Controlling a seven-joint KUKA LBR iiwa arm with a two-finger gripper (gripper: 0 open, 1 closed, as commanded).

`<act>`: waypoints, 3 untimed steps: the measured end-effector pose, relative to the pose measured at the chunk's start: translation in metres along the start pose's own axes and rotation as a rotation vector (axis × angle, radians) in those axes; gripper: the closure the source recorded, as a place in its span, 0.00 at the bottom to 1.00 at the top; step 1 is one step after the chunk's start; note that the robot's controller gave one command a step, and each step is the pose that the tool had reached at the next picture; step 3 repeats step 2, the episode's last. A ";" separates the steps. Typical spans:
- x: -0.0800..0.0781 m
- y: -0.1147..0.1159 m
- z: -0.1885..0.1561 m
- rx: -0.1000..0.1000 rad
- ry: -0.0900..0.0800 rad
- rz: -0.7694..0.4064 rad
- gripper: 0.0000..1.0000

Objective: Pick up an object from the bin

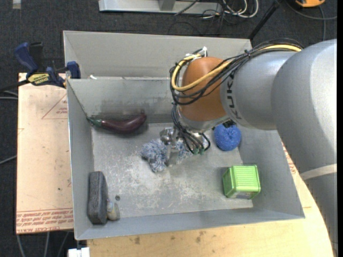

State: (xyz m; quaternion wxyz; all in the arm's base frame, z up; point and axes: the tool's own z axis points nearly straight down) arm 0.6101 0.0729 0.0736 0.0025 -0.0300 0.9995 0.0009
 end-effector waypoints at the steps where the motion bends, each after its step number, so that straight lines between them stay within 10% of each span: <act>1: 0.005 0.005 -0.186 0.000 0.001 0.026 1.00; 3: 0.003 0.005 -0.191 0.000 -0.007 0.026 1.00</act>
Offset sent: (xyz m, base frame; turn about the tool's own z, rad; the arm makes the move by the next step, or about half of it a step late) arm 0.0000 0.0000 0.0000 0.0000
